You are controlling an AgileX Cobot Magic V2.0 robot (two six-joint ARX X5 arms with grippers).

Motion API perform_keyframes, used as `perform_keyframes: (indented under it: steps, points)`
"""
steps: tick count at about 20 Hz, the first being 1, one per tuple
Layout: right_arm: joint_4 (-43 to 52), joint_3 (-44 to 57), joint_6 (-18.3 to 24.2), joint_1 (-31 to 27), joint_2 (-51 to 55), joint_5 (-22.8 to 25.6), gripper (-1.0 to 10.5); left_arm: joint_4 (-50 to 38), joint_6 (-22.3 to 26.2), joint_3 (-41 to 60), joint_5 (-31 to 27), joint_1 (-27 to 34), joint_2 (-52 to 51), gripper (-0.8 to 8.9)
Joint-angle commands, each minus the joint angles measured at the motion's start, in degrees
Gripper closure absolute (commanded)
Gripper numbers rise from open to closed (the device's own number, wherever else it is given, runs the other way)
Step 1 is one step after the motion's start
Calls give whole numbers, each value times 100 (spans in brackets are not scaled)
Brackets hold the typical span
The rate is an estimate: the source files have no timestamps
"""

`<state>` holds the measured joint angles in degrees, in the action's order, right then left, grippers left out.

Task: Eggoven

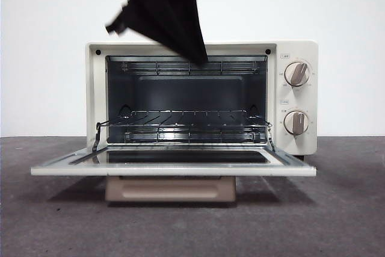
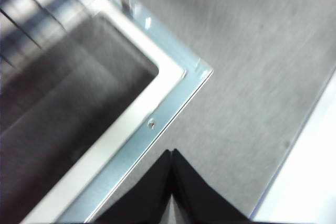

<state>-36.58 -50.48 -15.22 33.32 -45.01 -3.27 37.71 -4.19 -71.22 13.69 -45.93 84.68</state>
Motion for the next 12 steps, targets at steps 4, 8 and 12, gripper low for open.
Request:
perform_keyframes:
  steps: [4, 8, 12]
  points:
    - [756, -96, 22, 39, -925, -245, 944, -9, -138, -48, -42, 739, -1067, 806]
    - [1631, -96, -92, 42, -1858, -474, 944, 85, -160, 356, -35, 1416, -2037, 807]
    - [2610, -98, -240, 39, -2844, -461, 944, -72, -363, 1523, 297, 2035, -3123, 807]
